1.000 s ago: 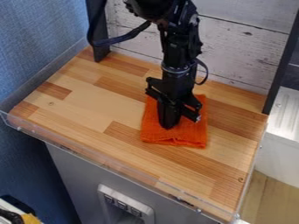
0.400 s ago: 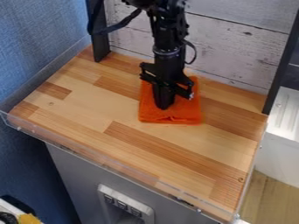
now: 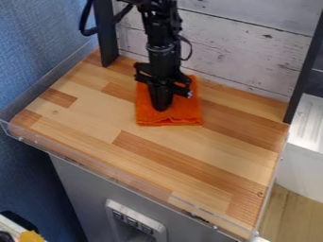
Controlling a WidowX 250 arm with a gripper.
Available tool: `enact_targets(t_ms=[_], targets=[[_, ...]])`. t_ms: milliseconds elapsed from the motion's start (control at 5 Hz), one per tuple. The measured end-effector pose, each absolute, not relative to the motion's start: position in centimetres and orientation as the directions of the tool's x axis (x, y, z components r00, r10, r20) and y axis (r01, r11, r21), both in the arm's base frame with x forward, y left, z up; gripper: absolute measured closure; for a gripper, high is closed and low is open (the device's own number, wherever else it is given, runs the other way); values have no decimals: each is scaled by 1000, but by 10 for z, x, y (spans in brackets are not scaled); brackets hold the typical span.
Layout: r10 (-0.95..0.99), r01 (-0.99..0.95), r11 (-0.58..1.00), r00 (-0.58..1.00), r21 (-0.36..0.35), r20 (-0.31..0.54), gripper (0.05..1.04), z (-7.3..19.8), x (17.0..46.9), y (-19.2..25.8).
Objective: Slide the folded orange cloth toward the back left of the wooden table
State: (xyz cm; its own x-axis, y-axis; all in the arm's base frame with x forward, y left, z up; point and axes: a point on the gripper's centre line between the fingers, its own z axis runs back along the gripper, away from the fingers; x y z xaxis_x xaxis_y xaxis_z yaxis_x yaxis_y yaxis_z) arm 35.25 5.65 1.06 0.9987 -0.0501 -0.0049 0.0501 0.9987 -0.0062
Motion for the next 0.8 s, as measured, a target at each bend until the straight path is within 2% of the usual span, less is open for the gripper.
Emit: enact_targets(t_ms=[200, 400, 600, 800], targets=[[-10, 10, 1000, 1000, -8, -22, 1002, 13, 352, 66], [16, -17, 1000, 998, -13, -63, 853, 17, 347, 70], [39, -40, 999, 997, -9, -64, 600, 30, 341, 63], [35, -35, 999, 999, -2, -32, 296, 55, 333, 32]])
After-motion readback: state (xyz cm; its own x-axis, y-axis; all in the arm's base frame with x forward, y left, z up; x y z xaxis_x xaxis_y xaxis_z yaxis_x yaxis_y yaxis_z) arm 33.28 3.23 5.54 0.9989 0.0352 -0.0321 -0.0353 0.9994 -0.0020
